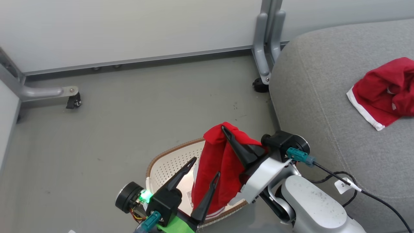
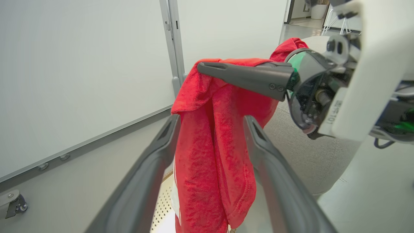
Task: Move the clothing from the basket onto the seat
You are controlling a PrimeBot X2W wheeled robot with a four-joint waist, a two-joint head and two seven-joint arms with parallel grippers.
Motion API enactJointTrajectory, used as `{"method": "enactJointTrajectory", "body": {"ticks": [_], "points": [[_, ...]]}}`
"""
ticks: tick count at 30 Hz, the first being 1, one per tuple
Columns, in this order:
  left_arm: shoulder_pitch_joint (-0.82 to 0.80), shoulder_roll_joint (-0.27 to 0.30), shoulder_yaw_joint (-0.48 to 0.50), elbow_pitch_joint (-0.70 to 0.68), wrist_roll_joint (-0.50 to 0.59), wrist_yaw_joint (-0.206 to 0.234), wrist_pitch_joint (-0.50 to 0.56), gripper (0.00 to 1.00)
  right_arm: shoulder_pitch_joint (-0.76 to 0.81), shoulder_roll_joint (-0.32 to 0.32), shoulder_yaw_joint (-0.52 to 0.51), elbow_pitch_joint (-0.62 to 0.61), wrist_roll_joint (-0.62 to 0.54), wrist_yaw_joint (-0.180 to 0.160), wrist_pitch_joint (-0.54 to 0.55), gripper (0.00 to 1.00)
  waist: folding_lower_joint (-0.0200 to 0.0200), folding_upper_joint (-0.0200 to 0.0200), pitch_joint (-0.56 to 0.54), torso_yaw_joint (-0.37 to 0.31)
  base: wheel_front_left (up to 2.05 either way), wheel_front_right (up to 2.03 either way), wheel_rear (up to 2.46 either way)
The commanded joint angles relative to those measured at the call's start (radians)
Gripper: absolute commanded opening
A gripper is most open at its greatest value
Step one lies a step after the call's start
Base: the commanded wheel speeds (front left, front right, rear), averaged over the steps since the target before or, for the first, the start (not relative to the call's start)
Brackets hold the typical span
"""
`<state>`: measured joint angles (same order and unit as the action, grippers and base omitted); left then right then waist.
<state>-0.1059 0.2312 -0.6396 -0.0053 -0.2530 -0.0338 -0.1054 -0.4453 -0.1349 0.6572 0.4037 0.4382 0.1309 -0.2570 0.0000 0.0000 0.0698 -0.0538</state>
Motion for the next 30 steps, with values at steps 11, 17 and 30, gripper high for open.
{"method": "enactJointTrajectory", "body": {"ticks": [11, 17, 30], "points": [[-0.037, 0.012, 0.007, 0.001, 0.011, 0.011, -0.006, 1.0, -0.012, 0.006, -0.042, -0.018, -0.018, 0.0, -0.007, 0.0, 0.0, 0.0, 0.068, -0.203, 0.0, 0.0, 0.0], [-0.06, 0.023, 0.008, -0.011, 0.019, 0.014, -0.002, 1.0, -0.009, 0.007, -0.085, -0.028, -0.031, 0.0, -0.009, 0.0, 0.0, 0.0, 0.107, -0.286, 0.0, 0.0, 0.0], [-0.136, 0.067, 0.01, -0.078, 0.053, 0.003, 0.041, 1.0, -0.055, -0.001, -0.307, -0.106, -0.095, 0.0, -0.009, 0.0, 0.0, 0.0, 0.256, -0.389, 0.0, 0.0, 0.0]]}}
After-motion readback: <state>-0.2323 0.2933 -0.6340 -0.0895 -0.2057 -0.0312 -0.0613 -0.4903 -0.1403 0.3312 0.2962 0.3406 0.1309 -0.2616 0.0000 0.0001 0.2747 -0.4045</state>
